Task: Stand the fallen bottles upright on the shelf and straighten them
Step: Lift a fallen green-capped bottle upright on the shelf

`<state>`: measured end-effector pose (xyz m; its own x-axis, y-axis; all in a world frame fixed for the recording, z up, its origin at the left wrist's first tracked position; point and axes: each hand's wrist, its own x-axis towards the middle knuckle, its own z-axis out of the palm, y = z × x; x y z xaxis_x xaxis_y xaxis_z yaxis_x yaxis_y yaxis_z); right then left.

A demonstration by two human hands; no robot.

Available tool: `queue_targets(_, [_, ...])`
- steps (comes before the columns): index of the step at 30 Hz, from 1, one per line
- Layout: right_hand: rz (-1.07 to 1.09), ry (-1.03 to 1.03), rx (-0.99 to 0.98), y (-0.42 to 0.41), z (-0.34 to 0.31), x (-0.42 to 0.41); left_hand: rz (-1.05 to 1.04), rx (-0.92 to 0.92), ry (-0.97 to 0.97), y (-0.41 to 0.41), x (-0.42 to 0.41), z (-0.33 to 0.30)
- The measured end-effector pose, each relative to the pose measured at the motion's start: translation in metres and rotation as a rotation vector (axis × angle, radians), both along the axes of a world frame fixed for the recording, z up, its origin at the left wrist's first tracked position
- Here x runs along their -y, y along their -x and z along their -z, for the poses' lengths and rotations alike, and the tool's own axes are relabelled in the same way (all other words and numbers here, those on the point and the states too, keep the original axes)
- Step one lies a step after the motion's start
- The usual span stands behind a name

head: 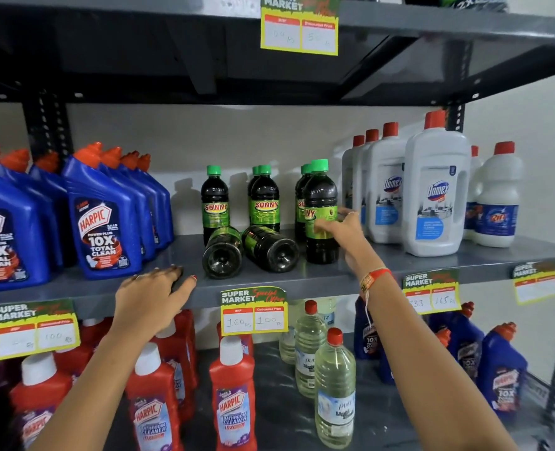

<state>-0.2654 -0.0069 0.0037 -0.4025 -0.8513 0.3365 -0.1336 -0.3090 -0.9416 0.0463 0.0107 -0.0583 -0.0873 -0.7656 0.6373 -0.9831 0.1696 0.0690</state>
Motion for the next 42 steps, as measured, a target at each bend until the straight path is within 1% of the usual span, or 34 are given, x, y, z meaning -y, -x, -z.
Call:
queue_targets(2, [-0.145,-0.002,0.075,0.008,-0.002,0.0,0.006,-0.005,-0.002,0.0,0.0,-0.001])
queue_targets(6, [-0.215,-0.051,0.087,0.019,-0.002,0.004,-0.002,0.007,0.0,0.002,-0.001,-0.002])
queue_targets(7, [-0.157,-0.065,0.01,0.018,0.0,0.003,-0.006,0.007,0.001,0.002,-0.001,-0.002])
queue_targets(9, [0.074,-0.081,-0.29,0.015,0.006,0.008,-0.014,-0.001,0.002,0.003,-0.002,-0.002])
queue_targets(10, [0.188,-0.066,-0.404,0.012,0.008,0.009,-0.015,-0.004,0.004,0.003,-0.003,-0.002])
queue_targets(11, [0.262,-0.033,-0.462,0.008,0.01,0.009,-0.015,-0.005,0.004,0.004,-0.003,-0.002])
queue_targets(12, [0.31,0.003,-0.478,0.007,0.011,0.012,-0.016,-0.005,0.004,0.004,-0.004,-0.003])
queue_targets(15, [0.324,0.02,-0.443,0.009,0.01,0.015,-0.011,-0.018,0.01,0.004,-0.005,-0.002])
queue_targets(20, [0.048,0.003,-0.127,0.023,0.01,0.019,0.001,-0.016,0.049,0.003,-0.004,-0.001])
queue_targets(26, [-0.126,-0.027,0.002,0.028,0.005,0.025,0.005,-0.009,0.059,0.003,-0.004,-0.001])
queue_targets(30, [-0.184,-0.054,0.003,0.034,0.005,0.02,0.013,-0.01,0.076,0.003,-0.003,0.0])
queue_targets(32, [-0.083,0.047,-0.049,0.032,0.004,0.015,0.018,-0.005,0.085,0.002,-0.002,0.001])
queue_targets(35, [0.114,0.339,-0.103,0.014,-0.005,-0.001,0.01,-0.013,0.099,0.002,-0.001,0.002])
queue_targets(37, [0.139,0.462,-0.171,-0.007,-0.016,-0.013,0.009,-0.02,0.108,0.002,0.0,0.002])
queue_targets(38, [0.127,0.483,-0.214,-0.018,-0.021,-0.017,0.01,-0.014,0.111,0.002,0.0,0.003])
queue_targets(40, [0.097,0.457,-0.318,-0.038,-0.031,-0.02,0.013,-0.001,0.116,0.002,-0.001,0.003])
queue_targets(42, [0.044,0.382,-0.491,-0.057,-0.036,-0.02,0.018,0.004,0.12,0.002,-0.001,0.003])
